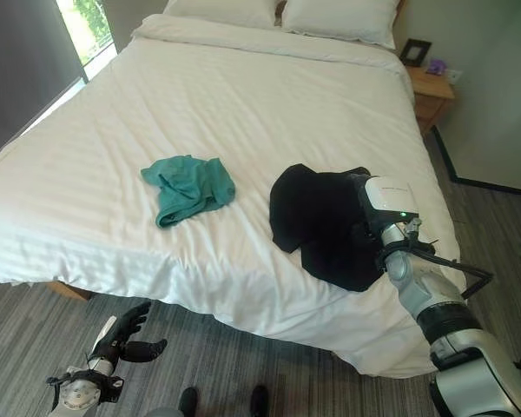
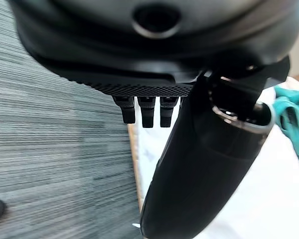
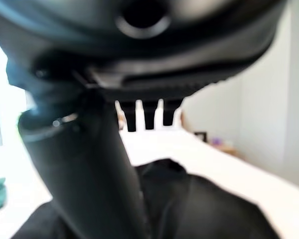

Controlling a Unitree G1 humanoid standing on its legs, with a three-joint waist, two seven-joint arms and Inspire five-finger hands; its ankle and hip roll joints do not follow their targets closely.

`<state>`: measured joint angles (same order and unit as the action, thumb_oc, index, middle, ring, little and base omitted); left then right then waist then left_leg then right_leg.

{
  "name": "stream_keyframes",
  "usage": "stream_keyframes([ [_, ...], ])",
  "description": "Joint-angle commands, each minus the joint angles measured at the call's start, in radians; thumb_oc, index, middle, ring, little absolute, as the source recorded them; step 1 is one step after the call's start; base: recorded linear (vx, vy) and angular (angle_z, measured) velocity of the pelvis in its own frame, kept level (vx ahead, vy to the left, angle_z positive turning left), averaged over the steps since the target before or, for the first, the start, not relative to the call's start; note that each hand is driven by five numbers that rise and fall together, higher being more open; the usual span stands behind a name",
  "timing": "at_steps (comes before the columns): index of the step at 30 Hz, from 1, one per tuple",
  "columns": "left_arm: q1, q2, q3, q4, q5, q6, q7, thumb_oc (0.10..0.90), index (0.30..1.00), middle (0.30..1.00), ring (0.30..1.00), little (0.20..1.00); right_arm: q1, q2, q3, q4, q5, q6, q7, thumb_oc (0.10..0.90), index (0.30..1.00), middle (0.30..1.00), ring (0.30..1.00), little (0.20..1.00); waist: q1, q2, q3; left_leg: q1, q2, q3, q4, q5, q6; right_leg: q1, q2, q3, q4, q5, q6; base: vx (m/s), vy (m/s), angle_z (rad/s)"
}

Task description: Pick up bed clothes into laundry basket.

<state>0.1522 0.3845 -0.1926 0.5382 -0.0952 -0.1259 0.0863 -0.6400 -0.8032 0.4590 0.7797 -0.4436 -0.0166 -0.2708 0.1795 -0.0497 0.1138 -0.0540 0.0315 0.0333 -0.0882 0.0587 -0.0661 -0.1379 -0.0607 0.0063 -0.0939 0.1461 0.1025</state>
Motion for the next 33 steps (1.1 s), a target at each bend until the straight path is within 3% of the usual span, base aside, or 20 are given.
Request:
stream_keyframes([
  [1, -0.108, 0.042, -0.036, 0.029, -0.056, -0.087, 0.050, 0.800, 0.900, 0.900, 0.900, 0.900, -0.155, -0.012, 0.024, 0.095, 0.089, 0.006, -0.053, 0.800, 0.900, 0.900, 0.900, 0.900, 0.010, -0.005, 0.006, -0.102, -0.001, 0.069, 0.001, 0.008, -0.076, -0.041, -0.022, 0.004, 0.007, -0.046, 0.115, -0.04, -0.023, 0.14],
  [7, -0.175, 0.006, -0.055, 0.270, -0.063, -0.088, 0.086, 0.800, 0.900, 0.900, 0.900, 0.900, -0.229, 0.072, 0.085, 0.292, 0.149, -0.004, -0.048, 0.800, 0.900, 0.900, 0.900, 0.900, 0.016, 0.010, 0.027, -0.208, 0.006, 0.061, 0.001, 0.040, -0.083, -0.144, -0.012, 0.010, 0.007, -0.025, 0.109, -0.06, -0.020, 0.08],
  [8, -0.191, -0.002, -0.058, 0.326, -0.060, -0.085, 0.091, 0.800, 0.900, 0.900, 0.900, 0.900, -0.240, 0.087, 0.099, 0.325, 0.160, -0.008, -0.045, 0.717, 0.775, 0.775, 0.775, 0.775, 0.018, 0.014, 0.028, -0.223, 0.007, 0.061, 0.001, 0.046, -0.085, -0.159, -0.011, 0.010, 0.008, -0.023, 0.108, -0.04, -0.014, 0.00],
  [9, -0.210, -0.007, -0.060, 0.420, -0.042, -0.075, 0.099, 0.800, 0.900, 0.900, 0.900, 0.900, -0.263, 0.091, 0.123, 0.370, 0.160, -0.004, -0.035, 0.400, 0.300, 0.300, 0.300, 0.300, 0.020, 0.016, 0.030, -0.242, 0.007, 0.058, 0.001, 0.052, -0.085, -0.176, -0.009, 0.012, 0.009, -0.023, 0.105, 0.00, 0.000, 0.00],
  [14, -0.195, -0.045, -0.002, 0.652, -0.015, -0.024, 0.094, 0.800, 0.900, 0.900, 0.900, 0.900, -0.349, 0.044, 0.166, 0.297, 0.173, -0.019, -0.017, 0.400, 0.300, 0.300, 0.300, 0.300, 0.013, 0.006, 0.011, -0.215, 0.004, 0.072, 0.001, 0.044, -0.084, -0.158, -0.005, 0.020, 0.013, -0.031, 0.104, 0.01, 0.015, 0.00],
  [18, -0.158, -0.025, 0.084, 0.745, 0.023, 0.019, 0.070, 0.800, 0.900, 0.900, 0.900, 0.900, -0.437, -0.109, 0.140, 0.075, 0.195, -0.029, -0.018, 0.400, 0.300, 0.300, 0.300, 0.300, -0.018, -0.008, -0.032, -0.118, -0.001, 0.096, 0.001, 0.009, -0.085, -0.081, -0.011, 0.015, 0.013, -0.052, 0.112, 0.06, 0.049, -0.11],
  [20, -0.129, -0.013, 0.164, 0.790, 0.021, 0.047, 0.063, 0.800, 0.900, 0.900, 0.900, 0.900, -0.460, -0.263, 0.076, -0.079, 0.214, -0.027, -0.032, 0.400, 0.300, 0.300, 0.300, 0.300, -0.038, -0.016, -0.073, -0.059, 0.002, 0.105, 0.001, -0.010, -0.088, -0.025, -0.023, 0.002, 0.011, -0.061, 0.117, 0.10, 0.045, -0.05],
  [24, -0.103, 0.008, 0.239, 0.802, 0.037, 0.062, 0.068, 0.800, 0.900, 0.900, 0.900, 0.900, -0.328, -0.428, -0.099, -0.262, 0.211, -0.031, -0.069, 0.400, 0.300, 0.300, 0.300, 0.300, -0.056, -0.013, -0.104, -0.012, 0.004, 0.111, 0.001, -0.026, -0.090, 0.023, -0.033, -0.011, 0.013, -0.073, 0.120, 0.08, 0.001, 0.00],
  [25, -0.098, 0.027, 0.268, 0.795, 0.043, 0.058, 0.068, 0.800, 0.900, 0.900, 0.900, 0.900, -0.234, -0.500, -0.198, -0.307, 0.207, -0.034, -0.077, 0.400, 0.300, 0.300, 0.300, 0.300, -0.065, -0.011, -0.117, 0.010, 0.006, 0.113, 0.001, -0.034, -0.092, 0.041, -0.037, -0.016, 0.012, -0.077, 0.122, 0.07, -0.023, -0.07],
  [28, -0.099, 0.058, 0.299, 0.769, 0.040, 0.049, 0.075, 0.800, 0.900, 0.900, 0.900, 0.900, -0.083, -0.563, -0.337, -0.338, 0.200, -0.035, -0.085, 0.400, 0.300, 0.300, 0.300, 0.300, -0.078, -0.007, -0.127, 0.028, 0.010, 0.112, 0.001, -0.040, -0.093, 0.061, -0.039, -0.024, 0.013, -0.083, 0.122, 0.06, -0.043, -0.02],
  [29, -0.106, 0.082, 0.330, 0.724, 0.042, 0.033, 0.088, 0.800, 0.900, 0.900, 0.900, 0.900, 0.074, -0.574, -0.470, -0.371, 0.198, -0.044, -0.098, 0.400, 0.300, 0.300, 0.300, 0.300, -0.100, 0.006, -0.132, 0.038, 0.013, 0.112, 0.001, -0.043, -0.094, 0.070, -0.040, -0.025, 0.016, -0.087, 0.123, 0.06, -0.044, -0.05],
  [31, -0.121, 0.117, 0.344, 0.679, 0.044, 0.019, 0.105, 0.800, 0.900, 0.900, 0.900, 0.900, 0.210, -0.558, -0.589, -0.382, 0.199, -0.049, -0.108, 0.400, 0.300, 0.300, 0.300, 0.300, -0.110, 0.010, -0.135, 0.043, 0.012, 0.112, 0.001, -0.044, -0.094, 0.076, -0.040, -0.024, 0.016, -0.088, 0.123, 0.04, -0.045, -0.03],
  [32, -0.174, 0.202, 0.354, 0.585, 0.040, 0.002, 0.139, 0.800, 0.900, 0.900, 0.900, 0.900, 0.383, -0.514, -0.721, -0.362, 0.219, -0.059, -0.117, 0.400, 0.300, 0.300, 0.300, 0.300, -0.126, 0.015, -0.135, 0.047, 0.016, 0.111, 0.001, -0.044, -0.095, 0.081, -0.039, -0.026, 0.017, -0.089, 0.125, 0.03, -0.050, -0.11],
  [33, -0.179, 0.208, 0.345, 0.584, 0.039, 0.003, 0.139, 0.800, 0.900, 0.900, 0.900, 0.900, 0.416, -0.508, -0.754, -0.369, 0.219, -0.061, -0.116, 0.400, 0.300, 0.300, 0.300, 0.300, -0.119, 0.009, -0.134, 0.048, 0.016, 0.110, 0.001, -0.044, -0.095, 0.083, -0.040, -0.028, 0.017, -0.090, 0.125, 0.02, -0.063, -0.04],
])
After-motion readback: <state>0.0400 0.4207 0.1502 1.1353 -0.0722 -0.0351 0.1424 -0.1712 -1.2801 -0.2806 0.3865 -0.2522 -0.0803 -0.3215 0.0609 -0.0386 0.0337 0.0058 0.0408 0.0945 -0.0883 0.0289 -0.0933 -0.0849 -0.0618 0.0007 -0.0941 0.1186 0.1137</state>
